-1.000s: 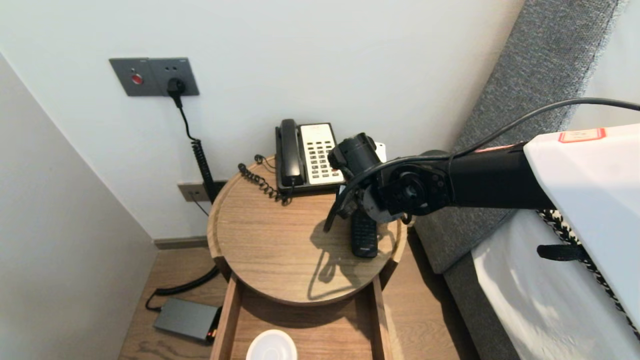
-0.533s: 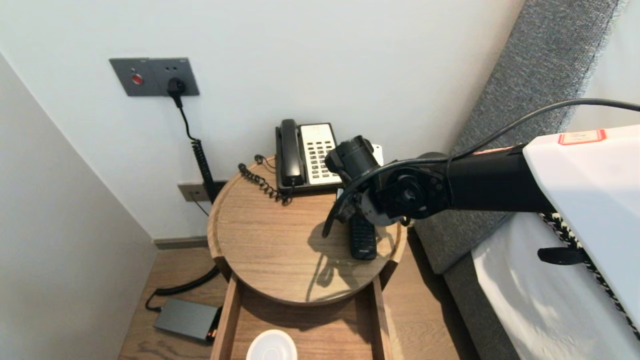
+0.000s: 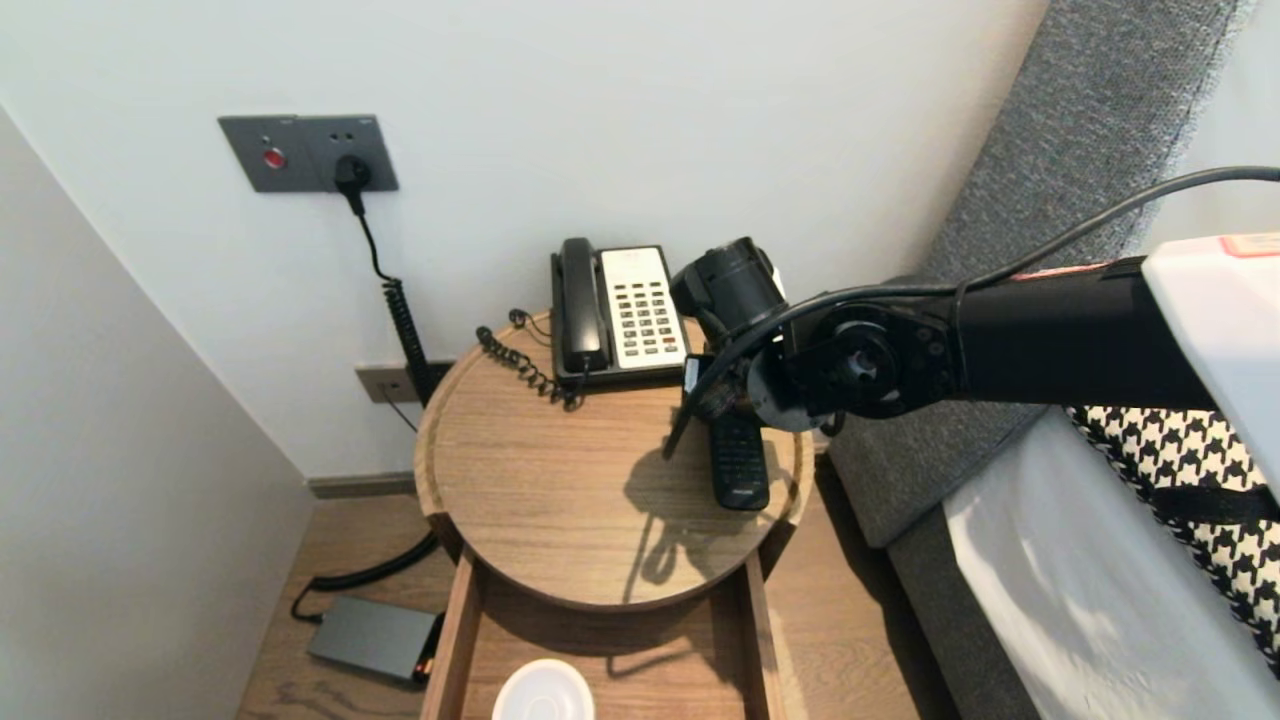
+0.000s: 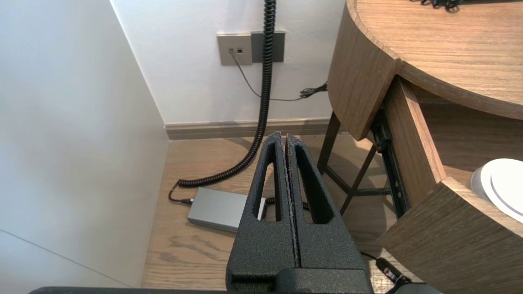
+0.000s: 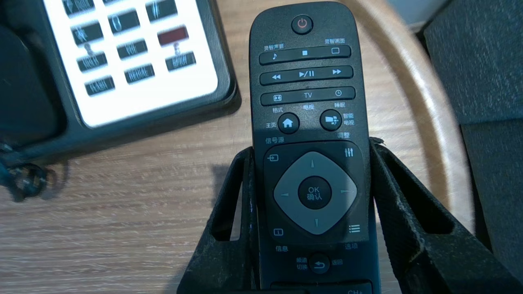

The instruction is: Put the remote controls on the table in the drawer one by one

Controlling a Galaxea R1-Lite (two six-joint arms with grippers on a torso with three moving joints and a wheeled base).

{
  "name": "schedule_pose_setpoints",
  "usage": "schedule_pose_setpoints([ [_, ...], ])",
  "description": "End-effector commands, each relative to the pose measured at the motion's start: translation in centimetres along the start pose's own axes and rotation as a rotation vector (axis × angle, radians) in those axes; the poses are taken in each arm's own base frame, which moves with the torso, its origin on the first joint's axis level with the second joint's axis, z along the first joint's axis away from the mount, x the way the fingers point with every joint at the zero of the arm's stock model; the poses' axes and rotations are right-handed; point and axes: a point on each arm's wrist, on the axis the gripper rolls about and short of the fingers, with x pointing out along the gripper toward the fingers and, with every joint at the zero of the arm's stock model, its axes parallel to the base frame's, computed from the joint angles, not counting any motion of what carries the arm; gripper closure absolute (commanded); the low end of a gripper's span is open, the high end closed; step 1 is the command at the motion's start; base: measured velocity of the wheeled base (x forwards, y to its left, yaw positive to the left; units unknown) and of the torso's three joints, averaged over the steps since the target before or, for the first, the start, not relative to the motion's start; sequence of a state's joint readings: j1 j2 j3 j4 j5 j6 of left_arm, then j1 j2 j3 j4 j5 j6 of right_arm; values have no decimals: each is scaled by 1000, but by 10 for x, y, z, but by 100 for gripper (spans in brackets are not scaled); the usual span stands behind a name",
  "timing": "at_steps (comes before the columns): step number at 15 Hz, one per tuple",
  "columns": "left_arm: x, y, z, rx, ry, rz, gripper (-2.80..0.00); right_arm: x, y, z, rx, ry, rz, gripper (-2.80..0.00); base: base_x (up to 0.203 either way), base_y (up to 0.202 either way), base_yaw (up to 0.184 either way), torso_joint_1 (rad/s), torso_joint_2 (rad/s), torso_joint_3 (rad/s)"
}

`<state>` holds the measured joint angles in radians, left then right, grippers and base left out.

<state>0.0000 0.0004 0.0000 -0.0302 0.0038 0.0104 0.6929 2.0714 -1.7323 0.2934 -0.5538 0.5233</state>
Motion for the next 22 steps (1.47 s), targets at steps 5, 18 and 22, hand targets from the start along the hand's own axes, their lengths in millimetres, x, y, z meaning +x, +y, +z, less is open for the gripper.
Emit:
schedule_pose_setpoints([
  [5, 1, 0, -3, 0, 10, -1, 0, -38, -13, 28, 42, -20, 95, 0, 0, 0, 0, 0, 0, 0],
  [18, 1, 0, -3, 0, 10, -1, 0, -107, -47, 20, -20, 501, 494, 0, 0, 0, 0, 0, 0, 0],
  [22, 1, 0, -3, 0, 10, -1, 0, -119, -61, -3, -175, 721, 551, 0, 0, 0, 0, 0, 0, 0],
])
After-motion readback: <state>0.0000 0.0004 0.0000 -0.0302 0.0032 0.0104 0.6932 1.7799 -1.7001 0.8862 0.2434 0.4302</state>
